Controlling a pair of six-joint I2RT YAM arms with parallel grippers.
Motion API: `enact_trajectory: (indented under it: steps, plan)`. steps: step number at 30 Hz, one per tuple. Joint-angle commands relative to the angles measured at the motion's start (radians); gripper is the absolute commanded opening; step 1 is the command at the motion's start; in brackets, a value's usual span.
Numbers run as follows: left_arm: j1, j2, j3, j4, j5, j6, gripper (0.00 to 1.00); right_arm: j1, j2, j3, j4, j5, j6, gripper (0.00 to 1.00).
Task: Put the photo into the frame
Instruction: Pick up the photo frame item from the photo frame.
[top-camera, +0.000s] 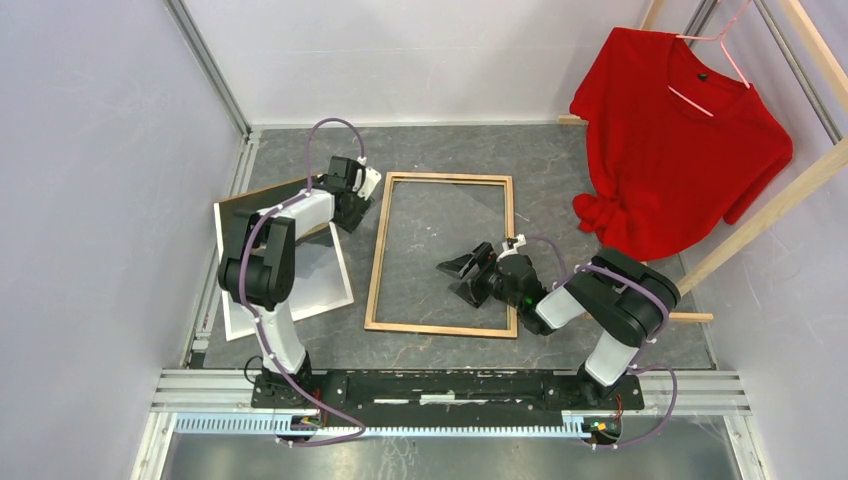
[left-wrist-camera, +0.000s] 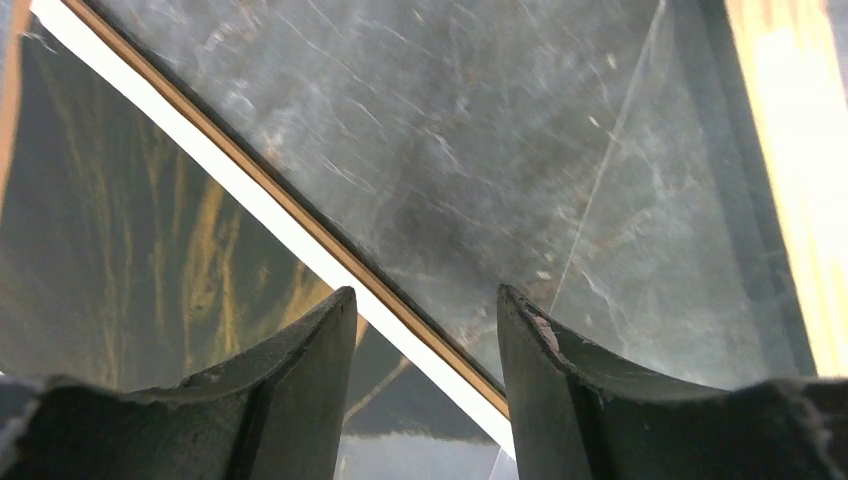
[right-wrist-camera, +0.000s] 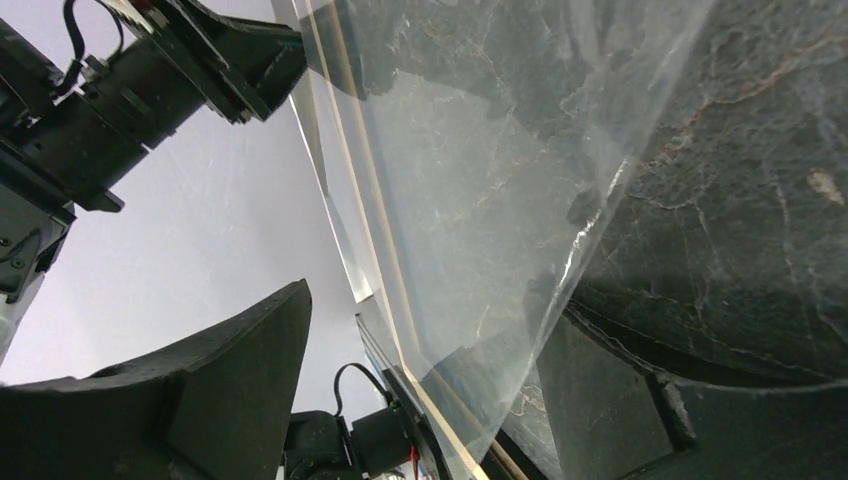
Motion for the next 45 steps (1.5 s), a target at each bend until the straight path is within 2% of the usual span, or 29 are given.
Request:
enact_trajectory:
  steps: [1, 4, 7, 9, 13, 14, 17, 22, 25, 27, 33, 45]
  plan:
    - [-0.013, -0.084, -0.059, -0.038, 0.055, 0.043, 0.61, 0.007, -0.002, 0.011, 0.08, 0.029, -0.055, 0.84]
    - [-0.017, -0.114, -0.088, -0.068, 0.071, 0.049, 0.61, 0.006, -0.019, 0.026, 0.086, 0.052, -0.11, 0.81]
    - [-0.021, -0.152, -0.129, -0.082, 0.088, 0.055, 0.61, 0.004, -0.048, 0.023, 0.099, 0.064, -0.159, 0.72]
    - [-0.025, -0.178, -0.15, -0.096, 0.098, 0.058, 0.61, -0.002, -0.07, 0.012, 0.113, 0.065, -0.185, 0.59]
    - [-0.034, -0.22, -0.183, -0.117, 0.123, 0.06, 0.61, -0.042, -0.128, -0.015, 0.089, 0.036, -0.256, 0.25]
    - [-0.037, -0.23, -0.19, -0.12, 0.127, 0.059, 0.61, -0.061, -0.139, -0.01, 0.078, 0.009, -0.285, 0.19]
    - [-0.041, -0.244, -0.198, -0.121, 0.134, 0.048, 0.61, -0.119, -0.161, 0.031, 0.004, -0.109, -0.401, 0.1]
    - [-0.041, -0.246, -0.179, -0.124, 0.125, 0.035, 0.62, -0.223, -0.127, 0.156, -0.158, -0.356, -0.575, 0.05]
    - [-0.04, -0.24, -0.16, -0.124, 0.117, 0.035, 0.62, -0.279, -0.083, 0.21, -0.227, -0.507, -0.61, 0.02]
    - [-0.04, -0.233, -0.143, -0.119, 0.105, 0.034, 0.62, -0.305, -0.076, 0.219, -0.256, -0.55, -0.626, 0.03]
    - [-0.038, -0.213, -0.102, -0.111, 0.075, 0.031, 0.62, -0.373, -0.088, 0.21, -0.354, -0.608, -0.672, 0.04]
    - [-0.039, -0.17, -0.081, -0.11, 0.085, -0.008, 0.62, -0.442, -0.099, 0.184, -0.316, -0.607, -0.674, 0.02]
